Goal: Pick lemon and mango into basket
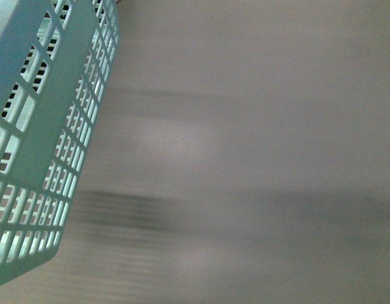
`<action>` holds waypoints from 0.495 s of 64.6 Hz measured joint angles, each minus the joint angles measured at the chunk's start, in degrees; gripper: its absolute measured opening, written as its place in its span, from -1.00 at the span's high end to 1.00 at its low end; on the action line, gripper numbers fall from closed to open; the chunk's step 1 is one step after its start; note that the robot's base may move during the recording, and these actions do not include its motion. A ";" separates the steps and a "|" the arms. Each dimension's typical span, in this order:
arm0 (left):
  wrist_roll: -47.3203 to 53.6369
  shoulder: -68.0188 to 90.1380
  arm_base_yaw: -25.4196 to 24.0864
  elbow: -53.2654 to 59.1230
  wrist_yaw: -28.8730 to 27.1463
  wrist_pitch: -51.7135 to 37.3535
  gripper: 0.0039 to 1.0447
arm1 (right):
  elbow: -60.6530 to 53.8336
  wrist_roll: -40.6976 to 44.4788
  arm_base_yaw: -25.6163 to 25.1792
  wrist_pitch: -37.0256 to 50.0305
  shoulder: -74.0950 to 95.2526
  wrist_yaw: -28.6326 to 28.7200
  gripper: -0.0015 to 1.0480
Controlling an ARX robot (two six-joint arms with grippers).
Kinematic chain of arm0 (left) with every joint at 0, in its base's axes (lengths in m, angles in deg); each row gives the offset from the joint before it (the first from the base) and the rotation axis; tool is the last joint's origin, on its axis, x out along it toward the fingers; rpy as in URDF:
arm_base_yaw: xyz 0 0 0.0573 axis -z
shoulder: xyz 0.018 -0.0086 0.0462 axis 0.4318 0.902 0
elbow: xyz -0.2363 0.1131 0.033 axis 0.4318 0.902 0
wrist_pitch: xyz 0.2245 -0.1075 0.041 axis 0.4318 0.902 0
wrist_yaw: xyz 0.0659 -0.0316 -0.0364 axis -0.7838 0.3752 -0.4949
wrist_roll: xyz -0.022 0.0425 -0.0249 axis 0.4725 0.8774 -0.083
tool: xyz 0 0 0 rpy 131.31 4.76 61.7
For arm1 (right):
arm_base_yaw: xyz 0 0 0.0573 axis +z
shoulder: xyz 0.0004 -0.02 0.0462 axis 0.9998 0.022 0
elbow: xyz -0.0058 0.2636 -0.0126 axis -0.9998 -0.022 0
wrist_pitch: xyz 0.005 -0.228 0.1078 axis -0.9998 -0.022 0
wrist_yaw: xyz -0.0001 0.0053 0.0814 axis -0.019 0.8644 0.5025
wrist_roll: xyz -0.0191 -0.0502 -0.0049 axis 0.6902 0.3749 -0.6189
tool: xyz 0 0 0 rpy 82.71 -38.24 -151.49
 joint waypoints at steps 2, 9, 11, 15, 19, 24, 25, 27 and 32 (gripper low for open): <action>-0.02 0.00 0.00 0.00 0.00 0.09 0.91 | 0.00 0.00 0.00 0.00 0.00 -0.04 -0.83; -0.02 0.07 0.00 0.00 0.00 0.17 0.91 | 0.00 0.00 0.00 0.00 0.00 -0.02 -0.83; 0.00 0.07 0.00 0.00 0.00 0.17 0.91 | 0.00 0.00 0.00 0.00 0.00 0.04 -0.83; 0.00 0.07 0.00 0.00 0.00 0.17 0.91 | 0.00 -0.02 0.00 0.00 0.00 0.00 -0.83; -0.02 0.07 0.00 0.00 0.00 0.17 0.91 | 0.00 0.00 0.00 0.00 0.00 0.00 -0.83; 0.00 0.07 0.00 0.00 0.00 0.17 0.91 | 0.00 0.00 0.00 0.00 0.00 0.00 -0.83; -0.02 0.07 0.00 0.00 0.02 0.17 0.91 | 0.00 0.00 0.00 0.00 0.00 0.00 -0.83; 0.00 0.07 0.00 0.00 0.02 0.17 0.91 | 0.00 0.00 0.00 0.00 0.00 0.00 -0.83; 0.00 0.07 0.00 -0.02 0.00 0.17 0.91 | 0.00 0.00 0.00 0.00 0.00 0.00 -0.83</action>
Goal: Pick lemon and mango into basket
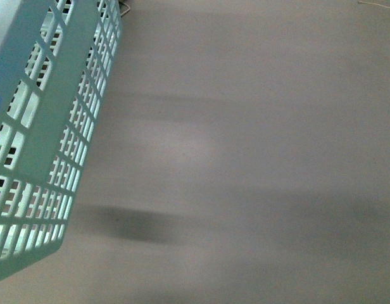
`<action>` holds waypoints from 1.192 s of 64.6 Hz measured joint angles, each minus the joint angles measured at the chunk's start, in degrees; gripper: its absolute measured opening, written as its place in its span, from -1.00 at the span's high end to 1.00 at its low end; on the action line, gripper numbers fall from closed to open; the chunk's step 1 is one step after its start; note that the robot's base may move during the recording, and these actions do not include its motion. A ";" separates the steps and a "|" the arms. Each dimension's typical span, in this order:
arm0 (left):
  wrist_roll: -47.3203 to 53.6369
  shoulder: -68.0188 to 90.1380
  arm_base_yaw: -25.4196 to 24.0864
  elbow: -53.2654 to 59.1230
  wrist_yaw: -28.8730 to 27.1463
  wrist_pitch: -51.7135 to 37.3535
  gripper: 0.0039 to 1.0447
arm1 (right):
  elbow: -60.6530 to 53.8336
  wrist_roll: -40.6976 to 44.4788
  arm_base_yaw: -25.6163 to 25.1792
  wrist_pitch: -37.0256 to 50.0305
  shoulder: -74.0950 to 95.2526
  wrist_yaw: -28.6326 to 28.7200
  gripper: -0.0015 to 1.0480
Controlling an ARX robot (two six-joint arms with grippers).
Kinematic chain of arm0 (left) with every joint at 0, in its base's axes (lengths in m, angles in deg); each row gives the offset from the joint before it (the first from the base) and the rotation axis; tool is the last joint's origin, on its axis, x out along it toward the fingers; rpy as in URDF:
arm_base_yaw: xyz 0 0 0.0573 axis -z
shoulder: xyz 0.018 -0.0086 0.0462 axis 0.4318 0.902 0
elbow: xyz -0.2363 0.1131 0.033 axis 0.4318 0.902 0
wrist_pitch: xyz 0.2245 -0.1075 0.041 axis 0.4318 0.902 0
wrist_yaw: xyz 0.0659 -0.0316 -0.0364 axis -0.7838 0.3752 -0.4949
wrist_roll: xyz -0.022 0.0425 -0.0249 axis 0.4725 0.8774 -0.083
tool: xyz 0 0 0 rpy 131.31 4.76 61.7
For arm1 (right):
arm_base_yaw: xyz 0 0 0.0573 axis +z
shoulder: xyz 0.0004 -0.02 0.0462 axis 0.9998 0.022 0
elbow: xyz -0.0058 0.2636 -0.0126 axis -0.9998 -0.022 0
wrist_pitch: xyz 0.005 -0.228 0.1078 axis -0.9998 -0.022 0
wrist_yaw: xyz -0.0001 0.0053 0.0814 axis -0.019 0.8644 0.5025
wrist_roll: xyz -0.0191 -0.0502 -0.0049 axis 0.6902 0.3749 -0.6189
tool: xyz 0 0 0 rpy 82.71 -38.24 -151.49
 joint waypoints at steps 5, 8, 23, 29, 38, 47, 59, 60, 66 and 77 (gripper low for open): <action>0.00 0.00 0.00 0.00 0.00 0.00 0.91 | 0.00 -0.02 0.00 0.00 0.00 0.00 -0.83; 0.00 0.00 0.00 0.00 0.00 0.00 0.91 | 0.00 0.00 0.00 0.00 0.00 -0.02 -0.83; 0.00 0.00 0.00 0.00 0.00 0.00 0.92 | 0.00 -0.02 0.00 0.00 0.00 0.00 -0.83; -0.02 0.00 0.00 0.00 0.00 0.00 0.92 | 0.00 0.00 0.00 0.00 0.00 0.00 -0.83; 0.00 0.00 0.00 0.00 0.00 0.00 0.92 | 0.00 0.02 0.00 0.00 0.00 0.00 -0.83; -0.04 0.00 0.00 0.00 0.00 0.00 0.92 | 0.00 0.02 0.00 0.00 0.00 0.00 -0.83; -0.04 0.00 0.00 0.00 0.00 0.00 0.92 | 0.00 0.02 0.00 0.00 0.00 0.02 -0.83; -0.02 0.00 0.00 0.00 0.00 0.00 0.92 | 0.00 -0.02 0.00 0.00 0.00 0.00 -0.83; -0.02 0.00 0.00 0.00 0.00 0.00 0.92 | 0.00 0.00 0.00 0.00 0.00 0.00 -0.83; -0.02 0.00 0.00 0.00 0.00 0.00 0.92 | 0.00 0.00 0.00 0.00 0.00 0.02 -0.83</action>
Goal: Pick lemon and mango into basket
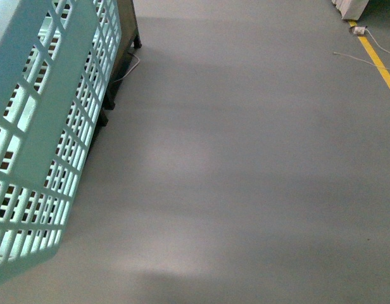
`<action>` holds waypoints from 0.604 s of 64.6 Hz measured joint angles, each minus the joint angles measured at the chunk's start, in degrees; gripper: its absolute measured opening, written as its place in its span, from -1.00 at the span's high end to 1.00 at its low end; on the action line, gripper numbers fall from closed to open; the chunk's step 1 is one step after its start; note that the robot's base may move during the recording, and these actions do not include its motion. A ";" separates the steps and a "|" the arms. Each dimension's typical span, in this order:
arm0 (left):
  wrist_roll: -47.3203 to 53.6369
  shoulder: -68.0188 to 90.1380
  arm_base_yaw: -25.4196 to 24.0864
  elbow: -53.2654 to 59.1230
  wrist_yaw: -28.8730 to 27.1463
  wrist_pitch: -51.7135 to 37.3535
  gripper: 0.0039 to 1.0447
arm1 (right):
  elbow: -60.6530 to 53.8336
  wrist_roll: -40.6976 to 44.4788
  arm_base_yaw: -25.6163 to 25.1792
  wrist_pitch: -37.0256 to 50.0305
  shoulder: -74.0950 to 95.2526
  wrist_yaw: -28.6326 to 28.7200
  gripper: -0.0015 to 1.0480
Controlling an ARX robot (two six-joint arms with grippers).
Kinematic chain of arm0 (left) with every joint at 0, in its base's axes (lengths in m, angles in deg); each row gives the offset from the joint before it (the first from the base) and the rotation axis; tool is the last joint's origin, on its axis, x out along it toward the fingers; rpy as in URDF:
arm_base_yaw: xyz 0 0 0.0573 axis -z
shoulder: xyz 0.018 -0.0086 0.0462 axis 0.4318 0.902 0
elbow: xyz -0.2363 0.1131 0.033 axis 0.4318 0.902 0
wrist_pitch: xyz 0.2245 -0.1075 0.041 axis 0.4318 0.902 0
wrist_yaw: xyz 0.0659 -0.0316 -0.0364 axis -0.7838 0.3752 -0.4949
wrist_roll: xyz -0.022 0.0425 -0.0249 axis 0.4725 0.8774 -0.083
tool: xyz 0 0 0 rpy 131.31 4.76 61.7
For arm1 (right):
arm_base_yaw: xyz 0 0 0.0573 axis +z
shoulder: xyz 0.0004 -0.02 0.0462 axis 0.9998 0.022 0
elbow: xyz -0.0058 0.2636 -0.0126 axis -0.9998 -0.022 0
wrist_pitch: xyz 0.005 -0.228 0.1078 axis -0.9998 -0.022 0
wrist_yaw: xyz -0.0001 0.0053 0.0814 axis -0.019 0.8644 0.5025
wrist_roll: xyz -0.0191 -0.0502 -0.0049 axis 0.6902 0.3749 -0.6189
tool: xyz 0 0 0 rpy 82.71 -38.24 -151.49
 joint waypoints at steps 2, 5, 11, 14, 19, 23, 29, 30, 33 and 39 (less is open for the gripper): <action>0.00 0.00 0.00 0.00 0.00 0.00 0.92 | 0.00 -0.02 0.00 0.00 0.00 -0.02 -0.83; 0.00 0.00 0.00 0.00 0.00 0.00 0.92 | 0.00 0.02 0.00 0.00 0.00 0.00 -0.83; 0.00 0.00 0.00 -0.02 0.00 0.00 0.92 | 0.00 0.00 0.00 0.00 0.00 -0.02 -0.83; 0.00 0.00 0.00 -0.02 0.00 0.00 0.92 | 0.00 -0.02 0.00 0.00 0.00 -0.02 -0.83; 0.00 0.00 0.00 0.00 0.00 0.00 0.92 | 0.00 0.00 0.00 0.00 0.00 -0.04 -0.83; 0.00 0.00 0.00 -0.02 0.00 0.00 0.92 | 0.00 0.00 0.00 0.00 0.00 -0.02 -0.83; -0.02 0.00 0.00 -0.02 0.02 0.00 0.92 | 0.00 0.00 0.00 0.00 0.00 -0.02 -0.83; 0.00 0.00 0.00 -0.02 0.00 0.00 0.92 | 0.00 -0.02 0.00 0.00 0.00 -0.02 -0.83; 0.00 0.00 0.00 -0.02 0.00 0.00 0.92 | 0.00 0.00 0.00 0.02 0.00 -0.02 -0.83; 0.00 -0.02 0.00 -0.20 -0.02 0.00 0.92 | 0.00 0.00 0.00 0.02 0.00 -0.02 -0.83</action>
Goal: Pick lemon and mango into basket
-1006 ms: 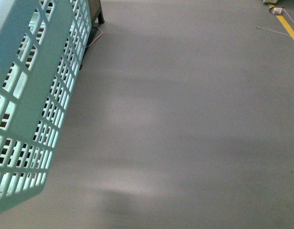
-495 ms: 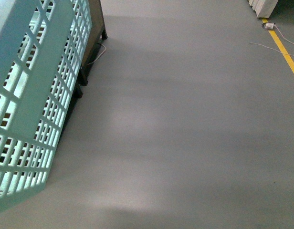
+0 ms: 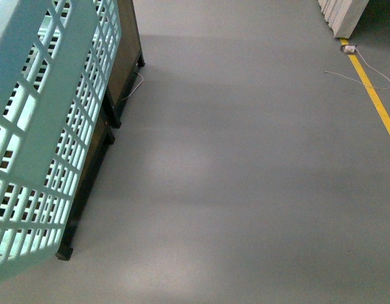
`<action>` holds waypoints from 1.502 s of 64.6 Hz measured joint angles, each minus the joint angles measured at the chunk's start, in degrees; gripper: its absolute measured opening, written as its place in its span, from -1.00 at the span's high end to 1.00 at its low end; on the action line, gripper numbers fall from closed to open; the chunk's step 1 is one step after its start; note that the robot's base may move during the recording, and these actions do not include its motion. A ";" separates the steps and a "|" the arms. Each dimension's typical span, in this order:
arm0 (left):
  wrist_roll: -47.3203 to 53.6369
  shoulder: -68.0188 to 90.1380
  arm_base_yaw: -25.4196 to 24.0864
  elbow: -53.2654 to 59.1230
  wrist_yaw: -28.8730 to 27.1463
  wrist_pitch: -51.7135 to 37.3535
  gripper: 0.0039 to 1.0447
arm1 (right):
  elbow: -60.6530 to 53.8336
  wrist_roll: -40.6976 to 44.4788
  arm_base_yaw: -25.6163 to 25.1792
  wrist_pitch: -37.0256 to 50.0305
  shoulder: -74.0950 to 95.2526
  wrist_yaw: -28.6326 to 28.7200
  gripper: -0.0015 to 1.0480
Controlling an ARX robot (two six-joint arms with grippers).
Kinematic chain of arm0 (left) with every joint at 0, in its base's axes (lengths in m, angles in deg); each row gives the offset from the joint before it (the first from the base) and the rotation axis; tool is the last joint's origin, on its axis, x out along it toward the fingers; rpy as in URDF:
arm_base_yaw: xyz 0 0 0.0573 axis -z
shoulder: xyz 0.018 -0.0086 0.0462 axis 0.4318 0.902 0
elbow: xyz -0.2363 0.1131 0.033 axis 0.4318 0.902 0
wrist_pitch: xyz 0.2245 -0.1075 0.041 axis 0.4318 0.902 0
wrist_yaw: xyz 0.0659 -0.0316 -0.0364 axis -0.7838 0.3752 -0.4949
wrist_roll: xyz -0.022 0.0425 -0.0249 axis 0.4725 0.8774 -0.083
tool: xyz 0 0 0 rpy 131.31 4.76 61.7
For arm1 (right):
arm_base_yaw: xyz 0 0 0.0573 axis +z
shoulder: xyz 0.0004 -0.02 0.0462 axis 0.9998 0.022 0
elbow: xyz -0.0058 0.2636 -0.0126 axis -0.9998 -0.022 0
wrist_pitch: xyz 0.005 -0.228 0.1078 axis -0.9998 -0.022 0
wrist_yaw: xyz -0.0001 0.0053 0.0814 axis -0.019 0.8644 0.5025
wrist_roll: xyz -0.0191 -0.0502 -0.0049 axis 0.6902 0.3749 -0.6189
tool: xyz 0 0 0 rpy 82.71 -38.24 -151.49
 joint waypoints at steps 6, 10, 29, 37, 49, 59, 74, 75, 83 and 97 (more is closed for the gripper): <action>0.00 -0.02 0.00 -0.04 0.00 0.00 0.92 | 0.00 0.00 0.00 0.00 0.00 0.00 -0.83; 0.00 -0.02 0.00 -0.04 0.02 0.00 0.92 | 0.00 0.00 0.00 0.00 0.00 0.02 -0.83; -0.92 -0.07 0.42 -0.07 1.05 0.00 0.92 | 0.00 0.00 0.00 0.00 -0.02 -0.20 -0.83; -0.57 -0.09 0.28 -0.07 -0.26 0.00 0.92 | 0.00 0.00 0.00 0.00 -0.02 -0.20 -0.83; -0.59 -0.07 0.28 -0.07 0.07 0.00 0.92 | 0.00 0.00 0.00 -0.02 0.02 -0.02 -0.83; -0.57 -0.07 0.26 -0.09 0.02 0.04 0.92 | 0.00 0.02 0.00 0.02 -0.04 -0.15 -0.83; -0.55 -0.04 0.26 -0.09 0.02 0.04 0.92 | 0.00 0.00 0.00 0.00 -0.02 -0.04 -0.83; -0.55 -0.02 0.26 -0.09 0.02 0.04 0.92 | 0.00 0.02 0.00 0.00 -0.02 -0.02 -0.83; -0.55 -0.11 0.26 -0.09 0.02 0.04 0.92 | 0.00 0.00 0.00 0.00 -0.07 -0.07 -0.83; -0.52 -0.11 0.24 -0.09 0.00 0.04 0.92 | 0.00 0.02 0.00 -0.02 -0.04 -0.07 -0.83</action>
